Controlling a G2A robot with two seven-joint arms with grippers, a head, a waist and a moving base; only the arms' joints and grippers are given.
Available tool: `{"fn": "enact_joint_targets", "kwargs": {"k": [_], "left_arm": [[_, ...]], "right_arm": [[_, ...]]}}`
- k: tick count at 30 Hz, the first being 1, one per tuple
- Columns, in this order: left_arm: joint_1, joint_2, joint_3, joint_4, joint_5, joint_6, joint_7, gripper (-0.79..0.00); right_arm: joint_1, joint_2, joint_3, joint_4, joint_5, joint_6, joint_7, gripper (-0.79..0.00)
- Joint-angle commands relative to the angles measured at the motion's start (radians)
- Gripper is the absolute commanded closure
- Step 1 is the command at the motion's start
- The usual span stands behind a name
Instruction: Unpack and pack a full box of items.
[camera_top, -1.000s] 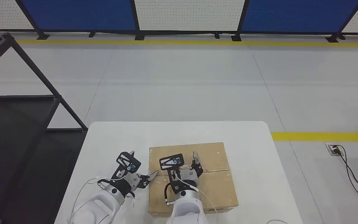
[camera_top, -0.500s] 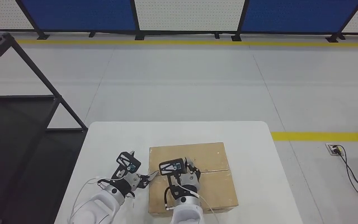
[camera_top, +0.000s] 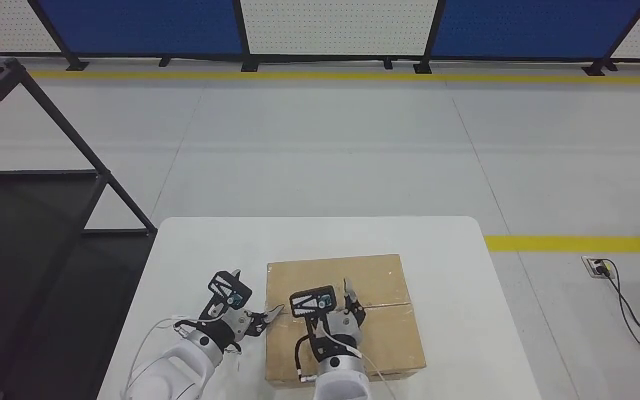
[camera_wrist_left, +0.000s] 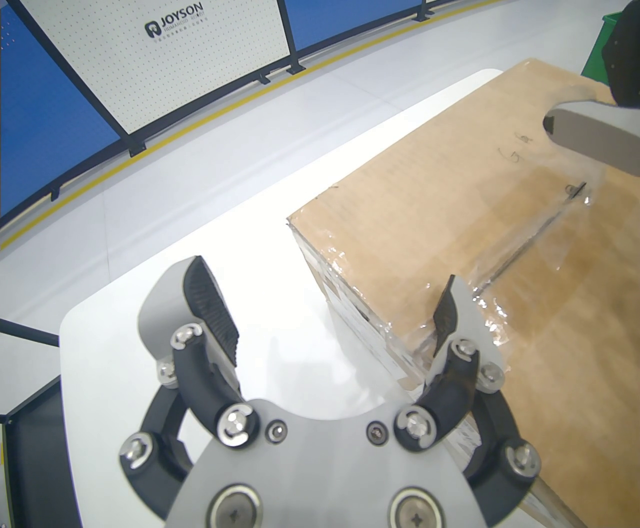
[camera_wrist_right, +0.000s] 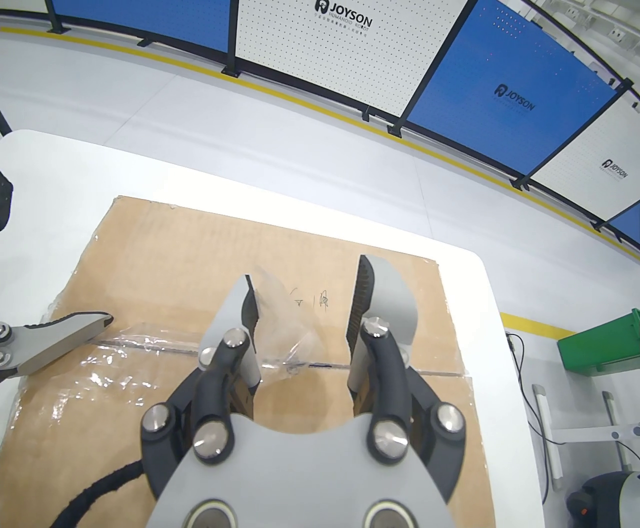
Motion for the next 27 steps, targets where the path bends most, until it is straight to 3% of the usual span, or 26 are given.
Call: {"fn": "enact_joint_targets", "kwargs": {"k": [1, 5, 11, 17, 19, 23, 27], "left_arm": [[0.000, 0.000, 0.000, 0.000, 0.000, 0.000, 0.000, -0.785], [0.000, 0.000, 0.000, 0.000, 0.000, 0.000, 0.000, -0.785], [0.000, 0.000, 0.000, 0.000, 0.000, 0.000, 0.000, -0.785], [0.000, 0.000, 0.000, 0.000, 0.000, 0.000, 0.000, -0.785], [0.000, 0.000, 0.000, 0.000, 0.000, 0.000, 0.000, -0.785], [0.000, 0.000, 0.000, 0.000, 0.000, 0.000, 0.000, -0.785], [0.000, 0.000, 0.000, 0.000, 0.000, 0.000, 0.000, -0.785]], "right_arm": [[-0.015, -0.002, 0.006, -0.008, -0.002, -0.011, -0.016, -0.385], [-0.046, -0.007, 0.016, -0.022, -0.008, -0.031, -0.053, -0.382], [-0.089, -0.008, 0.063, -0.083, 0.112, -0.134, -0.095, -0.391], [-0.119, -0.011, 0.110, -0.120, 0.173, -0.167, -0.149, -0.573], [-0.128, -0.012, 0.117, -0.124, 0.171, -0.164, -0.164, -0.539], [-0.142, -0.013, 0.116, -0.109, 0.106, -0.188, -0.181, -0.588], [-0.139, -0.019, 0.099, -0.071, 0.037, -0.188, -0.173, -0.529]]}}
